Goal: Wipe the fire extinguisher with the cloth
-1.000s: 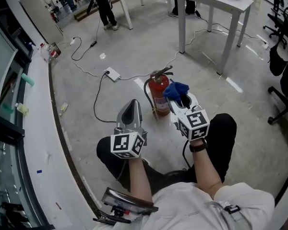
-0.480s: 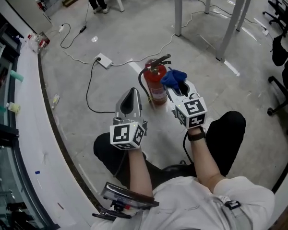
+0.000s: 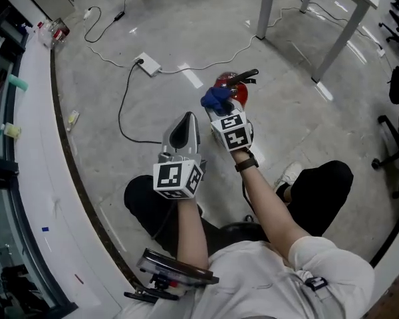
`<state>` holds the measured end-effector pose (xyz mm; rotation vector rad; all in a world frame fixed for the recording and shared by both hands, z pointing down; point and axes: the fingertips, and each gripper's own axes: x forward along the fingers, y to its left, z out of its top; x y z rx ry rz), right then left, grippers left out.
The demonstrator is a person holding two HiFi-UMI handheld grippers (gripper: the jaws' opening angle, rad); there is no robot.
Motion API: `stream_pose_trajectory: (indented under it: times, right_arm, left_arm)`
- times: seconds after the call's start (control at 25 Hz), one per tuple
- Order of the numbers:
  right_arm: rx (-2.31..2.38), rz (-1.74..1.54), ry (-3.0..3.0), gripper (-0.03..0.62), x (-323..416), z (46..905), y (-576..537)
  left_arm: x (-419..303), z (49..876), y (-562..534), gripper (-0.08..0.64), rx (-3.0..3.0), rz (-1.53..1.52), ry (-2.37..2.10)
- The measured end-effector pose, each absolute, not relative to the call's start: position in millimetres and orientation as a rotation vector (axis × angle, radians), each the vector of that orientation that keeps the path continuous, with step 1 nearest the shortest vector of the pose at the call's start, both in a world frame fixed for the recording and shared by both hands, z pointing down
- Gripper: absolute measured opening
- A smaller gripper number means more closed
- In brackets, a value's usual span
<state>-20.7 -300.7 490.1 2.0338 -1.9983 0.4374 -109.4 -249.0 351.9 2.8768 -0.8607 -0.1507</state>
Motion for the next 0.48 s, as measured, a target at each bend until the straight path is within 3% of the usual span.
stream_pose_trajectory:
  times: [0.2, 0.48]
  right_arm:
    - [2.062, 0.505, -1.970, 0.135, -36.6, 541.8, -311.4]
    - [1.997, 0.883, -1.776, 0.135, -31.5, 693.3, -299.4]
  left_arm:
    - [-115.9, 358.8, -270.7, -0.005, 2.863, -0.138, -0.862]
    - [-121.7, 382.5, -296.4, -0.005, 2.846, -0.069, -0.872]
